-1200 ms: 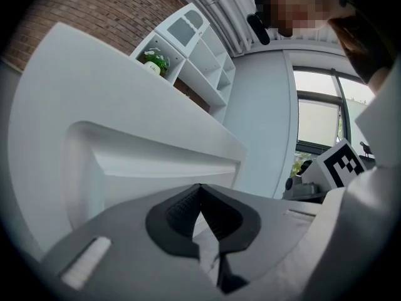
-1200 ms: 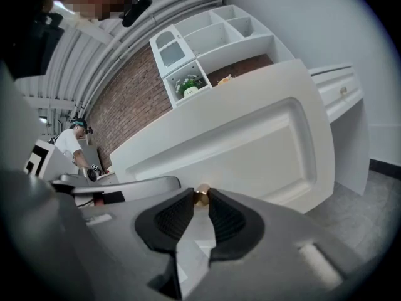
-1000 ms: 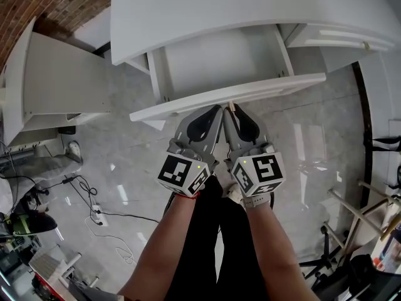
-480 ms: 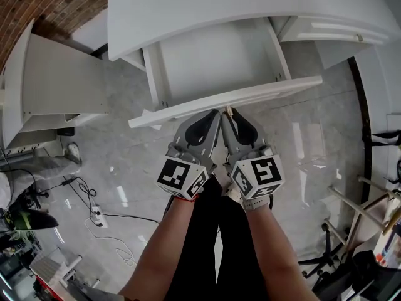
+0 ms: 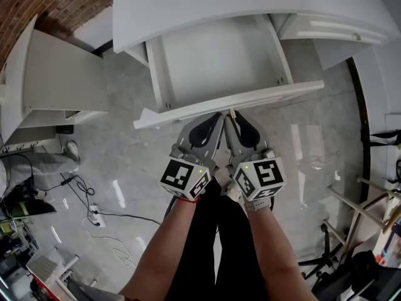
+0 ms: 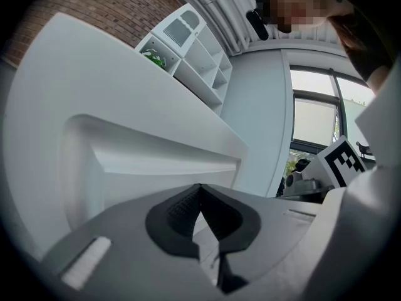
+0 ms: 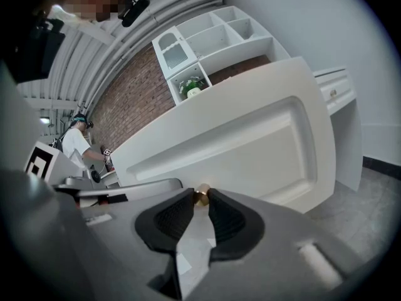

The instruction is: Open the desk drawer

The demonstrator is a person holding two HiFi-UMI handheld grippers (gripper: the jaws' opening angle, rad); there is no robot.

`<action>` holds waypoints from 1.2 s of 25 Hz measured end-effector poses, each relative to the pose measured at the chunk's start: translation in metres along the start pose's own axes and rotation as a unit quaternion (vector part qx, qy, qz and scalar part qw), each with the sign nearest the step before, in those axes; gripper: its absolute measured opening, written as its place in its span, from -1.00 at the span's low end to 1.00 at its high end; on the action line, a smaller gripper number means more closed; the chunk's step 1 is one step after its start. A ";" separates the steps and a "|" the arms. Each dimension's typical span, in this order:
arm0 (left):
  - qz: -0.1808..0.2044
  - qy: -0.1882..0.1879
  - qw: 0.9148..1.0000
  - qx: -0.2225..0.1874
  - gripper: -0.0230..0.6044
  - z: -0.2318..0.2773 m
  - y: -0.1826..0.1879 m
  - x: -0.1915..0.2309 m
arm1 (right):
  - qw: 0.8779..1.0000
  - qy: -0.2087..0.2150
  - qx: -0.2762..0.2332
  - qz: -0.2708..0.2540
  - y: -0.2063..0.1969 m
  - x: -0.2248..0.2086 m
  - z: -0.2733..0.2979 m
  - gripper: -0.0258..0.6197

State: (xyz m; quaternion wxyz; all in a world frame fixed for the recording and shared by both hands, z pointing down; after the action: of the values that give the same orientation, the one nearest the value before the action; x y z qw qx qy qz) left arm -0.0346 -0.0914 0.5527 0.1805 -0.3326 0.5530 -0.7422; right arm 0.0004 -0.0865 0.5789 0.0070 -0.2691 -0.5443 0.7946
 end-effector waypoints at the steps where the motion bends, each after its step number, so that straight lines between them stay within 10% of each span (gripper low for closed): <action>1: -0.001 0.000 1.000 0.000 -0.92 -0.001 -0.001 -0.001 | 1.000 0.000 0.000 0.000 -0.001 0.000 -0.001 -0.70; 30: -0.015 0.001 1.000 0.001 -0.92 -0.030 -0.021 -0.035 | 1.000 0.002 0.011 -0.009 -0.019 0.010 -0.047 -0.70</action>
State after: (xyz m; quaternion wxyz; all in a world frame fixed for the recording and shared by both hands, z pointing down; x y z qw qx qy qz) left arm -0.0286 -0.0413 0.5572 0.1695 -0.3396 0.5473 -0.7460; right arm 0.0072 -0.0359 0.5787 0.0185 -0.2652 -0.5377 0.8001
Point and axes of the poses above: the fingertips, and each gripper's own axes: z forward along the fingers, x to its left, y out of its top, the point moved 1 cm from there along -z, backward along the fingers, and after that the axes turned 3 degrees about z, right-handed, at the moved point
